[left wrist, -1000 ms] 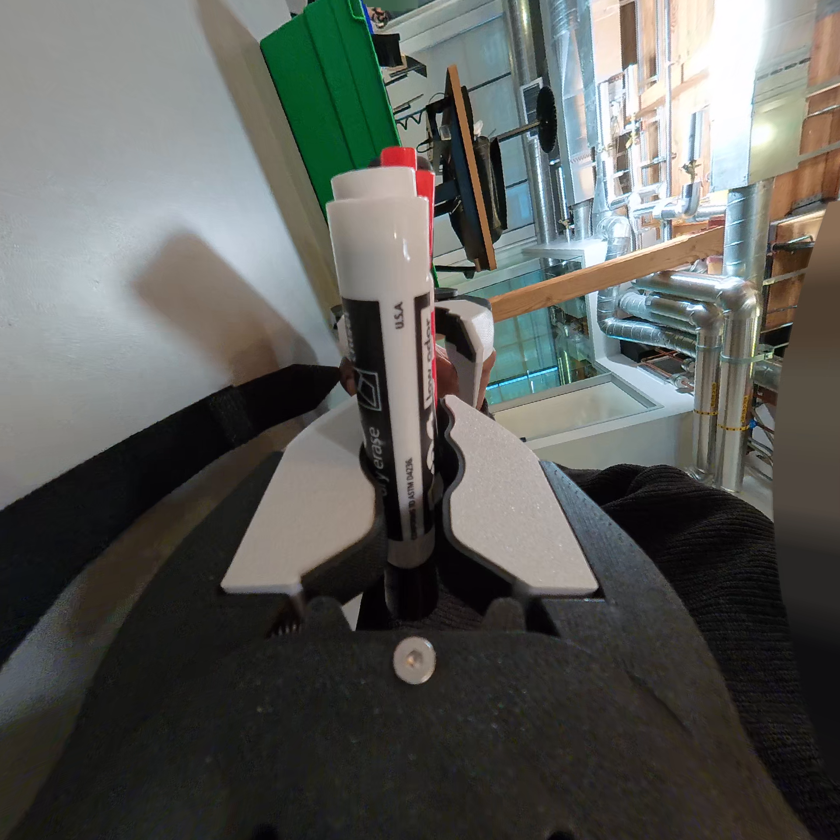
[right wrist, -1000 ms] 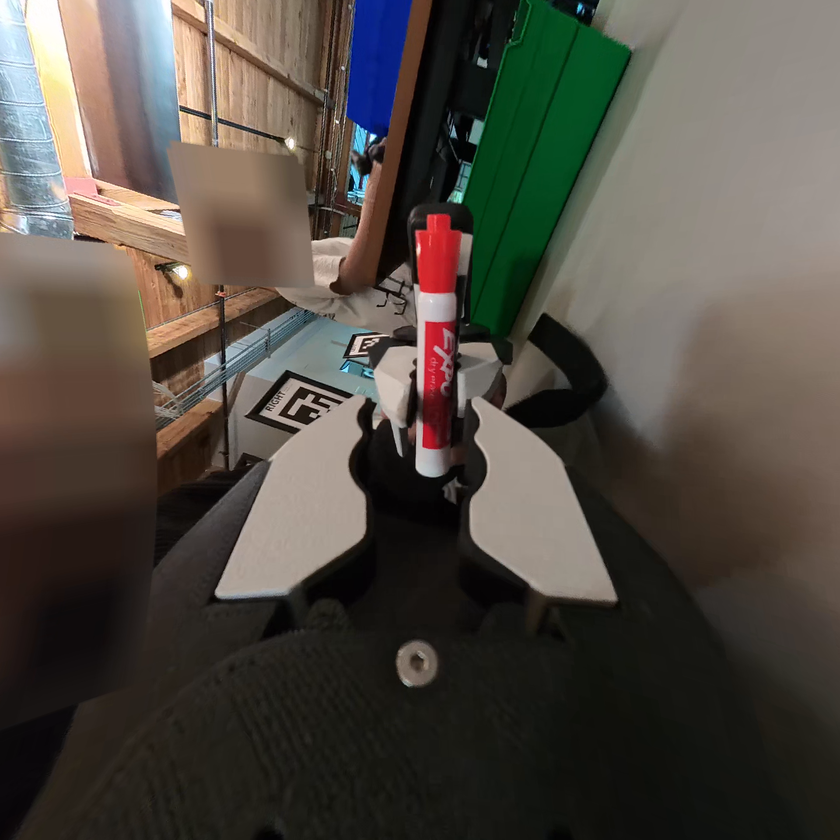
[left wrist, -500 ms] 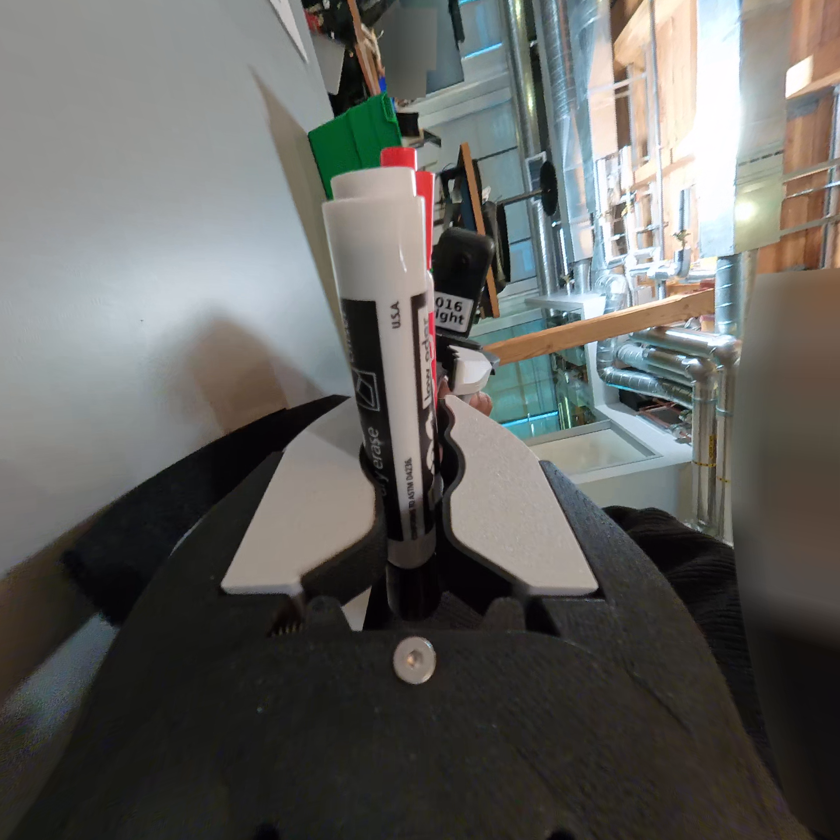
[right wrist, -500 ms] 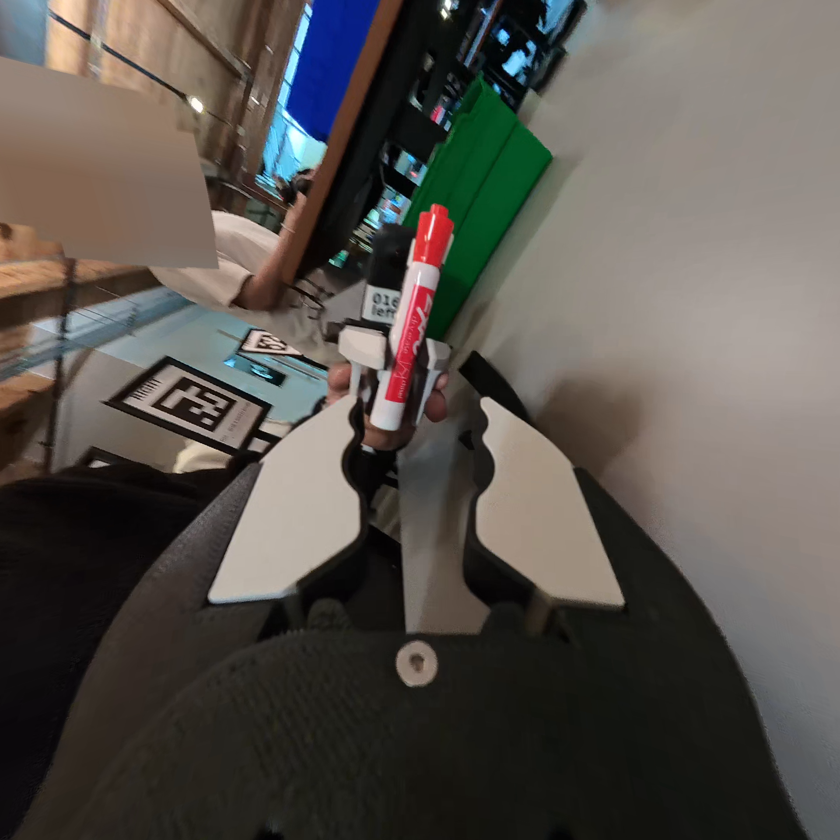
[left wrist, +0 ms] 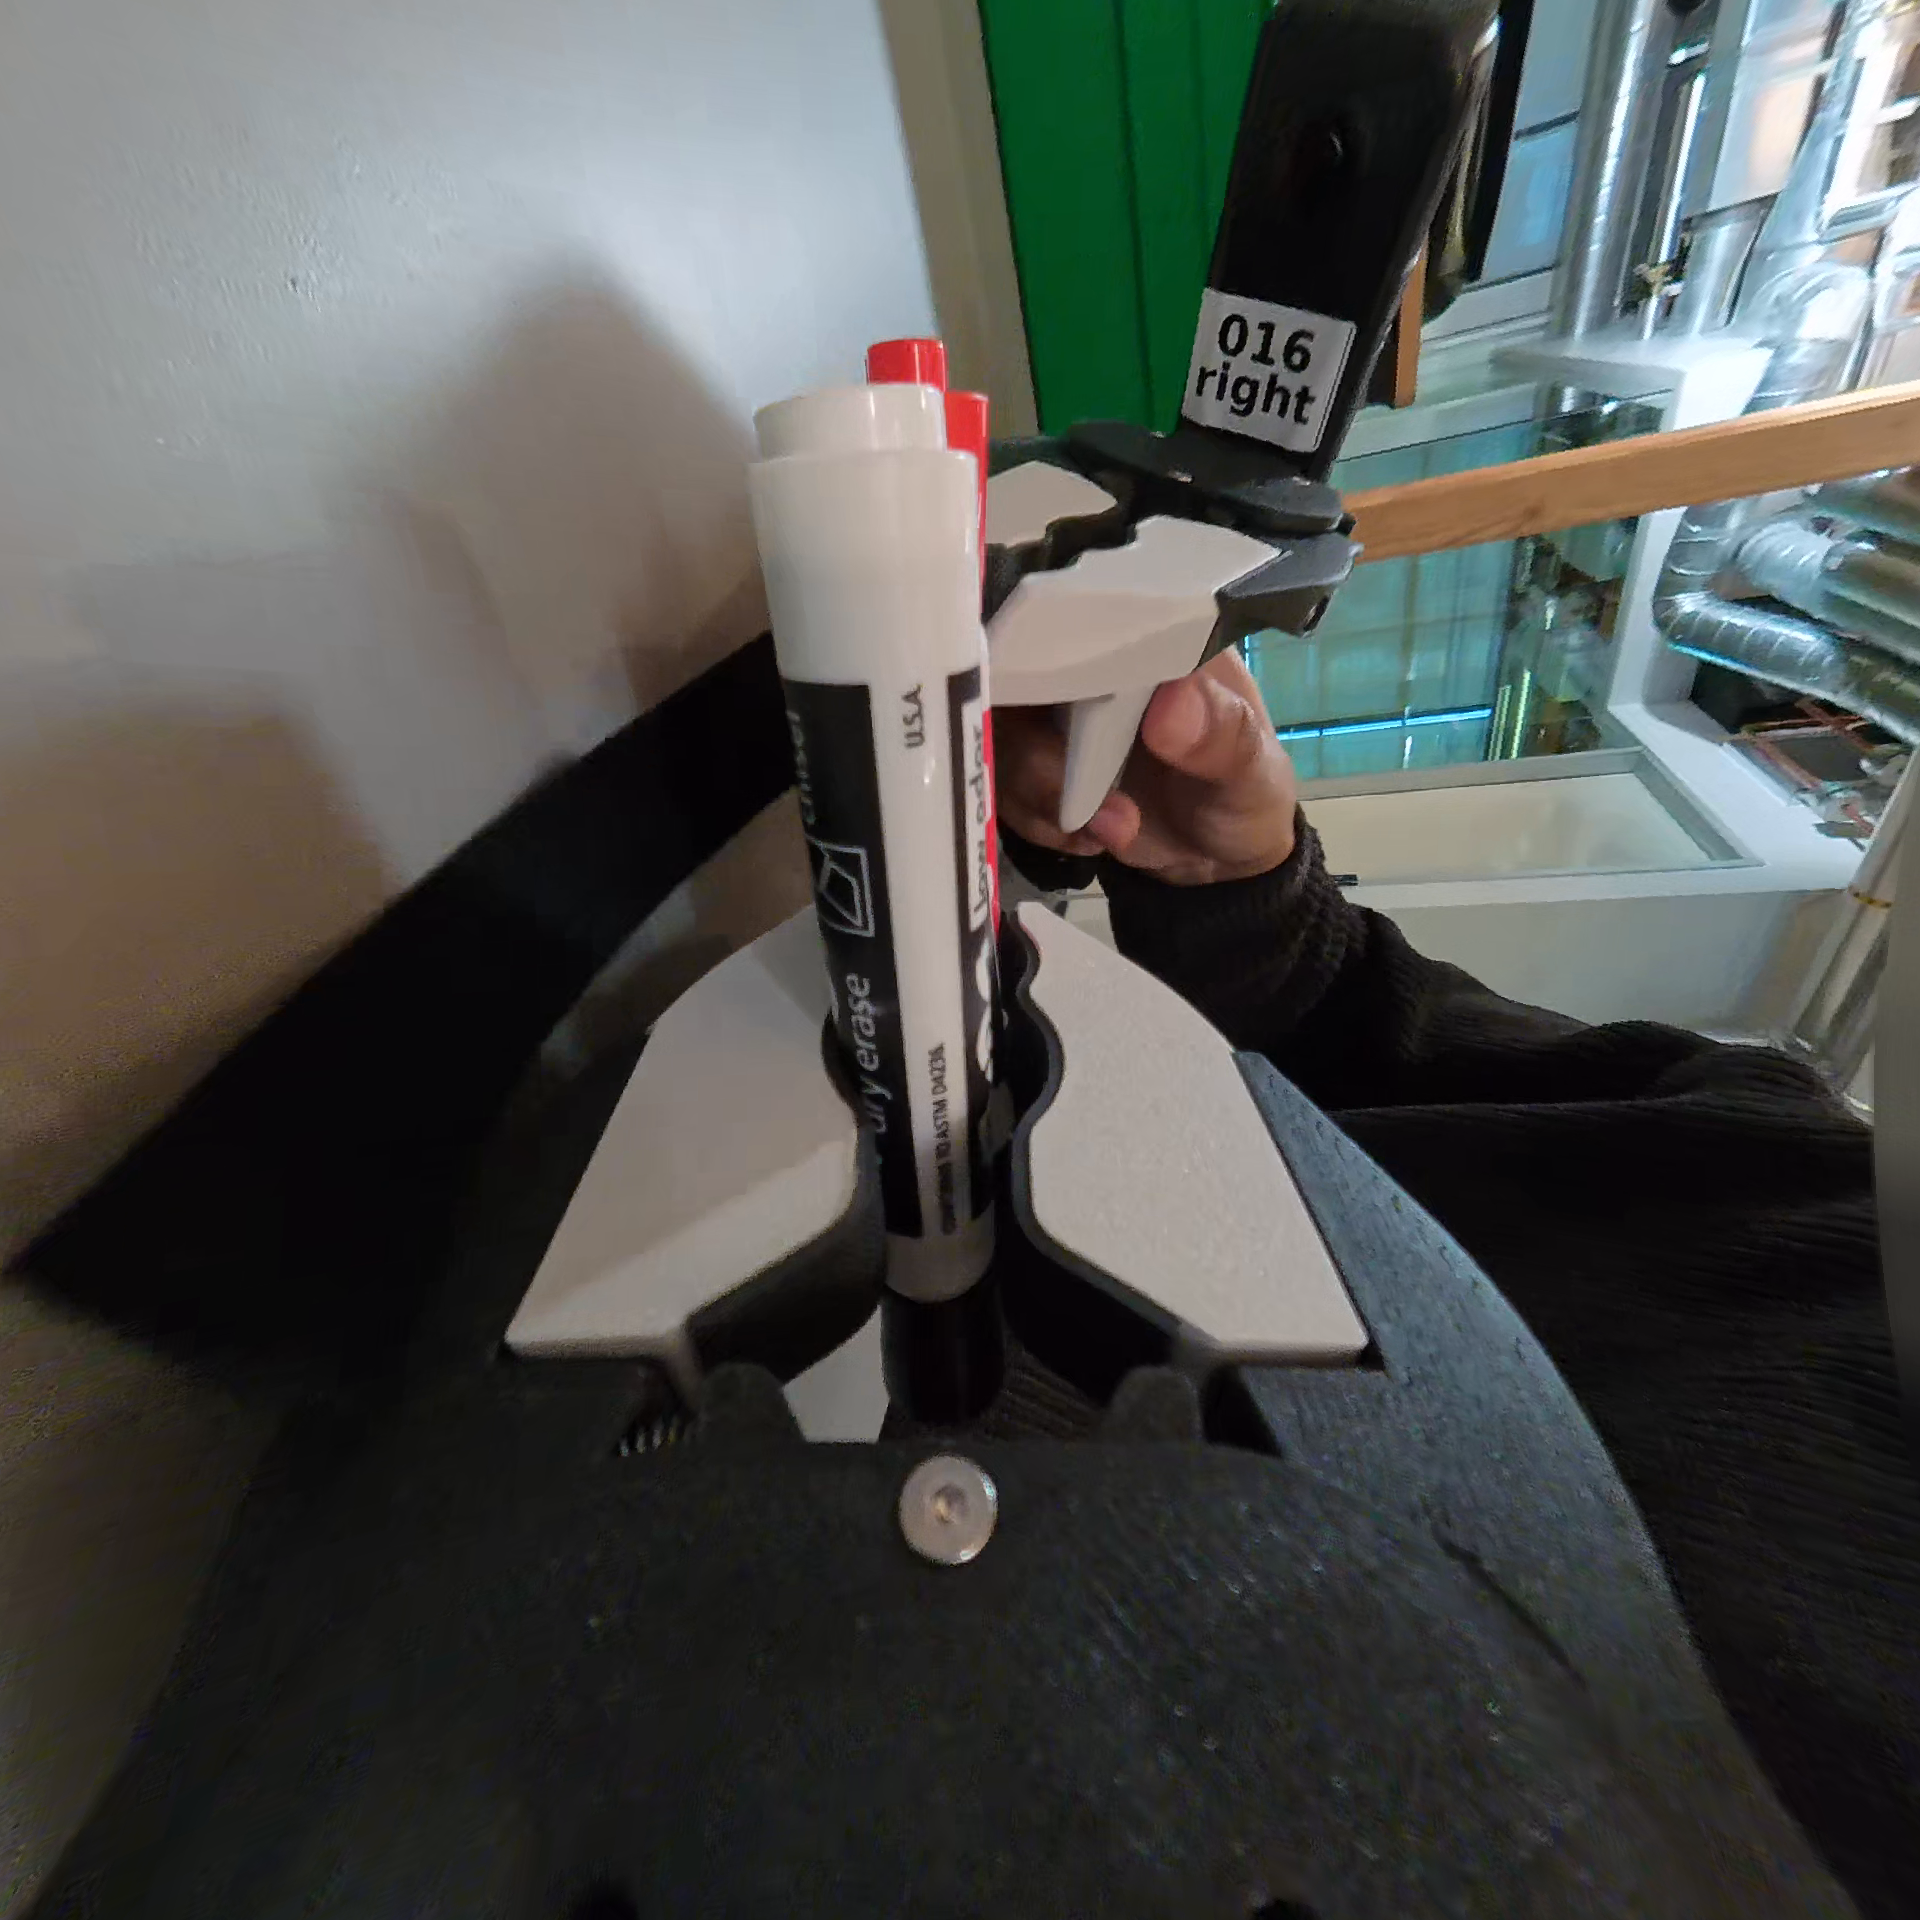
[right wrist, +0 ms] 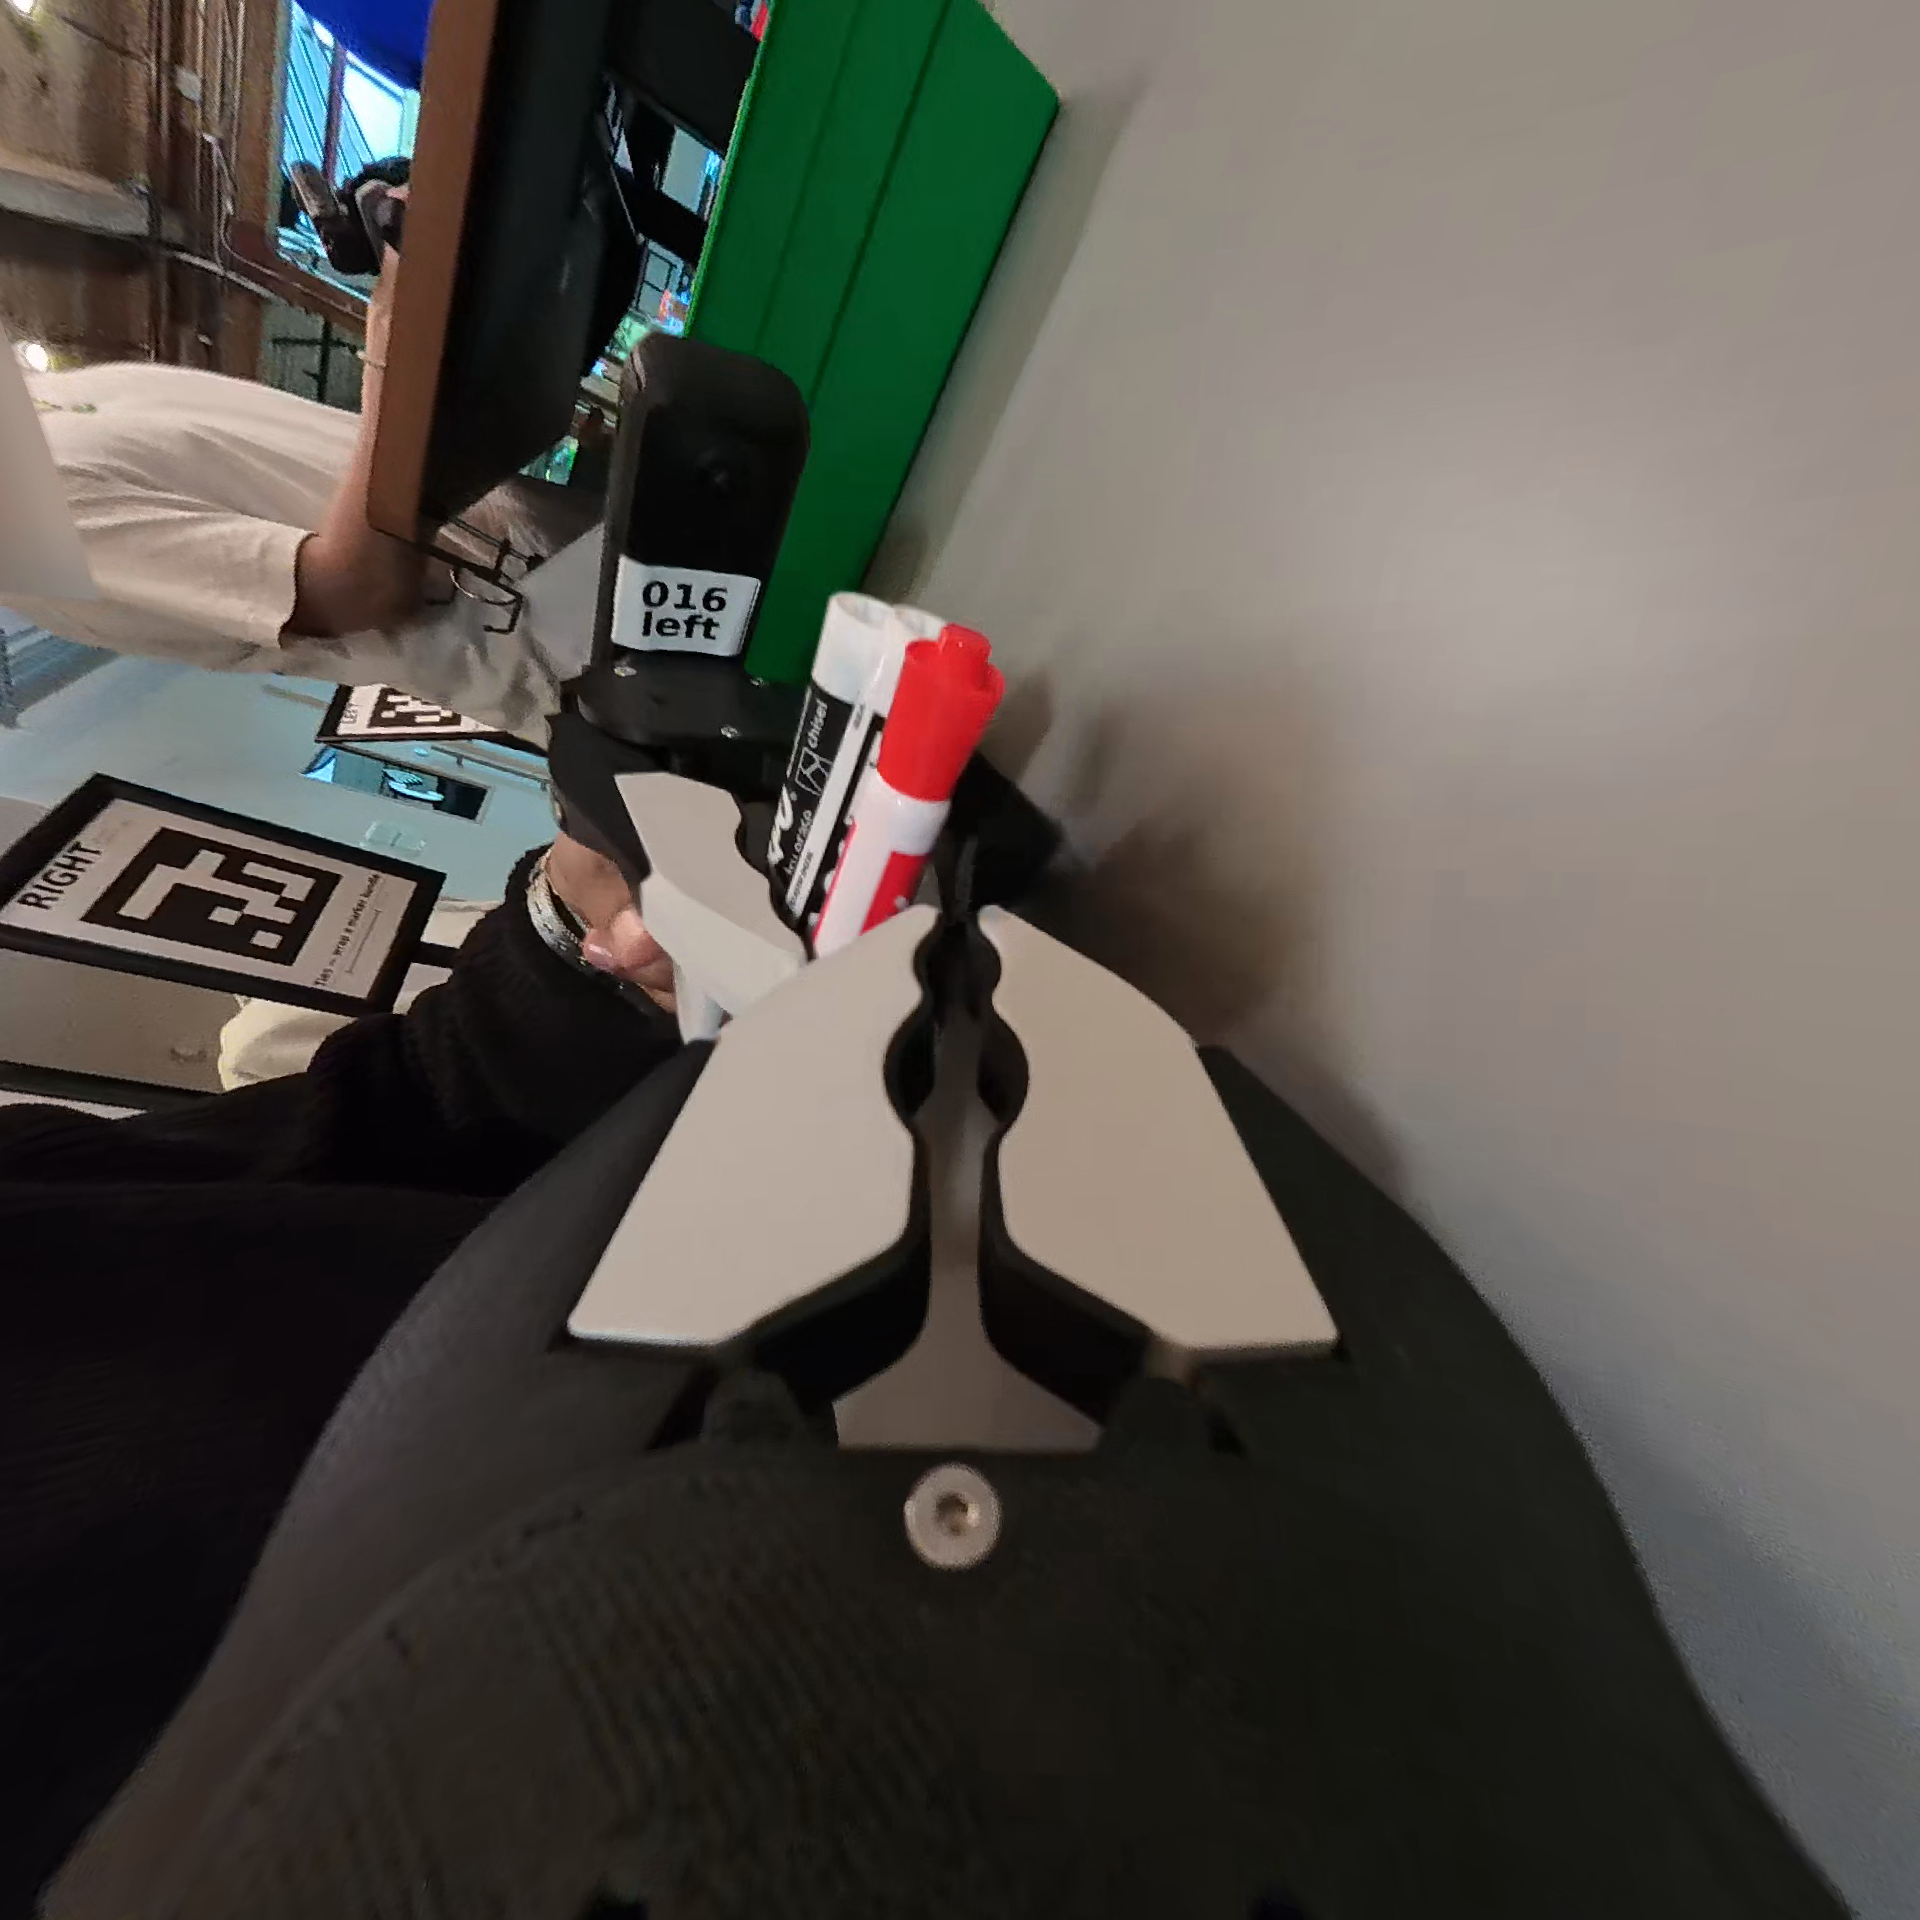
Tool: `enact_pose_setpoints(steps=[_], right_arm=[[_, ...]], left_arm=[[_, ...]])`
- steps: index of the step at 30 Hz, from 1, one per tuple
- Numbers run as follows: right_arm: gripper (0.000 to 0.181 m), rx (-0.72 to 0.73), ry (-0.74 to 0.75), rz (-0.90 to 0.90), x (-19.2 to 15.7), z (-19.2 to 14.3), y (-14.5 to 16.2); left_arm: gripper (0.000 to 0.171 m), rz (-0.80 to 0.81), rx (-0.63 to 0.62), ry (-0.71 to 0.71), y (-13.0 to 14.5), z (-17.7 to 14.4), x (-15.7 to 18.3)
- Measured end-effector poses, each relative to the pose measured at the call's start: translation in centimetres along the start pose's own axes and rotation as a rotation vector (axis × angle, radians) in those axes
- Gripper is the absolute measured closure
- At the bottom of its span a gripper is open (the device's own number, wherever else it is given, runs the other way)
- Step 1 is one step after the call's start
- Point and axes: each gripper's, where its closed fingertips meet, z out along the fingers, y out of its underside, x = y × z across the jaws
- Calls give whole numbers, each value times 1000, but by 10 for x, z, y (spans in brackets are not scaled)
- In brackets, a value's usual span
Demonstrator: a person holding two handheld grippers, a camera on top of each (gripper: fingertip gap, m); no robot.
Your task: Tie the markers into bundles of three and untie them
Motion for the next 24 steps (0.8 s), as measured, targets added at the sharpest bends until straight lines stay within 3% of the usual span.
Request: enact_pose_setpoints(steps=[17, 24], right_arm=[[176, 2, -151, 22, -23, -4, 2], [153, -14, -165, 33, -22, -6, 3]], left_arm=[[151, -58, -5, 5, 1, 2, -4], [151, -67, -6, 13, 0, 2, -4]])
